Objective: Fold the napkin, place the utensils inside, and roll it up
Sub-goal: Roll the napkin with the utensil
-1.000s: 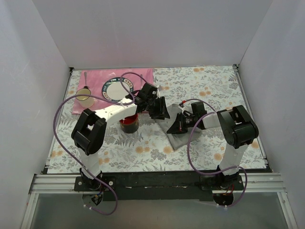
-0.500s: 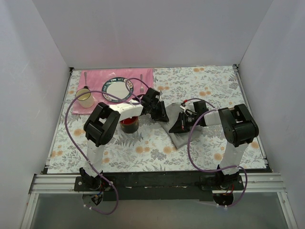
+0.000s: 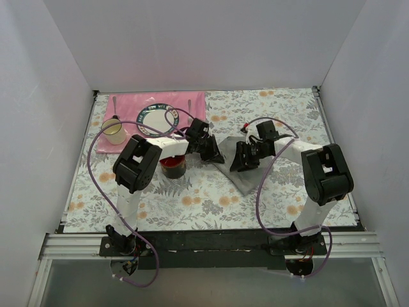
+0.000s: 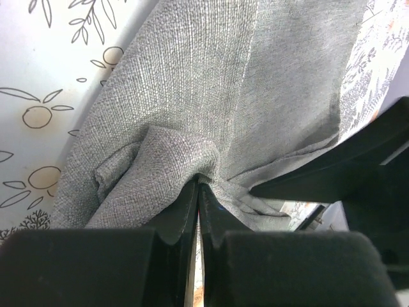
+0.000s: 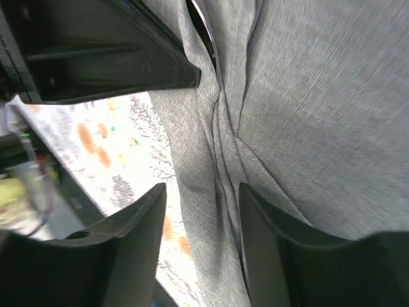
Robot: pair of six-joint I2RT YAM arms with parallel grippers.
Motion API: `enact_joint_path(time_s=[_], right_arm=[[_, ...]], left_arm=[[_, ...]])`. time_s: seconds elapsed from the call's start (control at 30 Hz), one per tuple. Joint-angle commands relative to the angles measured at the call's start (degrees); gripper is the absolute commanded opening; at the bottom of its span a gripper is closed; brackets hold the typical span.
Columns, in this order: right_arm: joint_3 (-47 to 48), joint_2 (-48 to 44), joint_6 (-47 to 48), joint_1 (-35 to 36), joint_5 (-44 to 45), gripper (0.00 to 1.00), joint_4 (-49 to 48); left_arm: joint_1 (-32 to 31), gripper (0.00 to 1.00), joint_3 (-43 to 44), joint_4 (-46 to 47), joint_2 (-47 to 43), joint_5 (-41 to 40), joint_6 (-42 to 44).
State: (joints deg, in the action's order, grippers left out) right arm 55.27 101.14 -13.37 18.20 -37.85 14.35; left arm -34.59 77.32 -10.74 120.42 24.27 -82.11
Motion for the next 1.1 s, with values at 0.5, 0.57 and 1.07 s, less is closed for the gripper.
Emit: enact_joint_path(time_s=[0.5, 0.57, 1.07], right_arm=[[-0.3, -10.2, 24.1, 33.1, 64.7, 0.90, 1.3], [-0.3, -9.0, 24.6, 34.4, 68.5, 0.89, 0.2], [-0.1, -2.4, 21.0, 25.1, 45.4, 0.53, -0.4]], left_arm=[[2.4, 0.00, -2.5, -7.4, 8.3, -2.0, 4.8], [2.6, 0.00, -2.3, -7.6, 8.8, -1.5, 5.1], [4.0, 0.00, -1.0, -9.0, 10.5, 1.7, 6.9]])
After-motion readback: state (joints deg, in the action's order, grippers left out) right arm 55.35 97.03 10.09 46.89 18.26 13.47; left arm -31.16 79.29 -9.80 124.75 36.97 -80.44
